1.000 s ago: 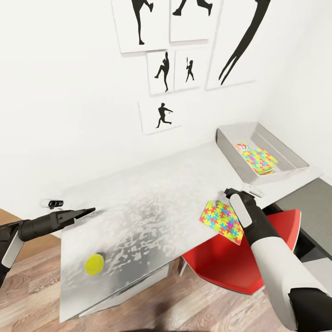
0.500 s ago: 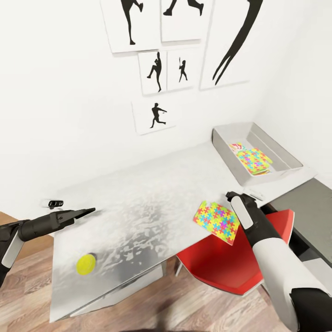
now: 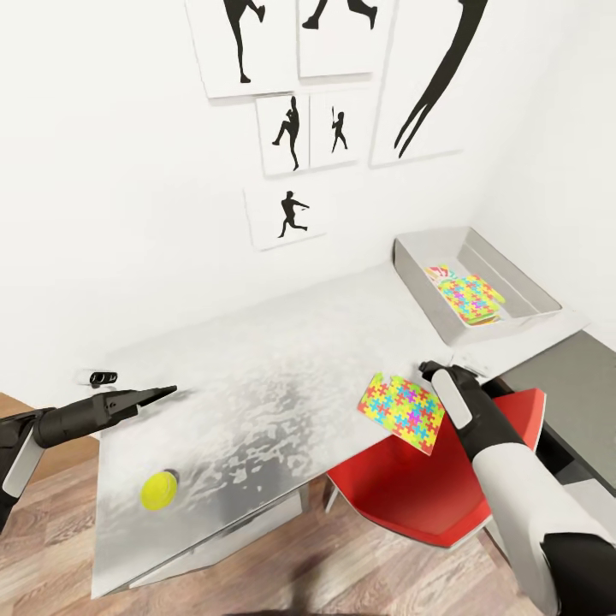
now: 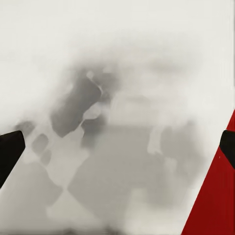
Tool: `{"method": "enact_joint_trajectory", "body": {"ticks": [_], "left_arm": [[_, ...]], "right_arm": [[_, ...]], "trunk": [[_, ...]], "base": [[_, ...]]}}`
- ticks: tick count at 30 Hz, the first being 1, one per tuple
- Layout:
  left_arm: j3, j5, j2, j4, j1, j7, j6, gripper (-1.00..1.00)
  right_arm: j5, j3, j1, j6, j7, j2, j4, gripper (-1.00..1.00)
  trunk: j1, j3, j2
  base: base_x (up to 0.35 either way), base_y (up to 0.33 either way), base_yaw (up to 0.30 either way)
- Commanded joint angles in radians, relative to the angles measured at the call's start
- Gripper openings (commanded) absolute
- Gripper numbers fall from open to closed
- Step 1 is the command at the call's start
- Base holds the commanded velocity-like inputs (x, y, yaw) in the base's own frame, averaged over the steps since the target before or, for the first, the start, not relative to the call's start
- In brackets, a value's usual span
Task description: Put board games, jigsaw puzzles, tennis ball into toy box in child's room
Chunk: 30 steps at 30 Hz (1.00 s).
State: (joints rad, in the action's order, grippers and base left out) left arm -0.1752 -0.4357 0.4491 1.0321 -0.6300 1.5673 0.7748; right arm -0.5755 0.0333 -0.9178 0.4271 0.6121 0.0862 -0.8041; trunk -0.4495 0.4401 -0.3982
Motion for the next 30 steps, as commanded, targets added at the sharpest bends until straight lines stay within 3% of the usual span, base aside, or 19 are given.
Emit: {"method": "enact_joint_trajectory", "body": {"ticks": [1,23,30], "left_arm": [[0.0,0.0,0.0,0.0,-0.001,0.004,0.011,1.0],[0.0,0.0,0.0,0.0,-0.001,0.004,0.011,1.0],[0.0,0.0,0.0,0.0,-0.001,0.004,0.011,1.0]], "right_arm": [[-0.006,0.002,-0.001,0.004,0.007,0.004,0.003,1.0],[-0.005,0.001,0.0,0.004,0.005,0.01,0.015,1.0],[-0.007,0.001,0.0,0.003,0.005,0.01,0.074,1.0]], "trunk": [[-0.001,0.002,-0.002],[-0.001,0.002,-0.002],[-0.001,0.002,-0.002]], "base": [[0.0,0.0,0.0],[-0.043,0.0,0.0],[0.0,0.0,0.0]]}}
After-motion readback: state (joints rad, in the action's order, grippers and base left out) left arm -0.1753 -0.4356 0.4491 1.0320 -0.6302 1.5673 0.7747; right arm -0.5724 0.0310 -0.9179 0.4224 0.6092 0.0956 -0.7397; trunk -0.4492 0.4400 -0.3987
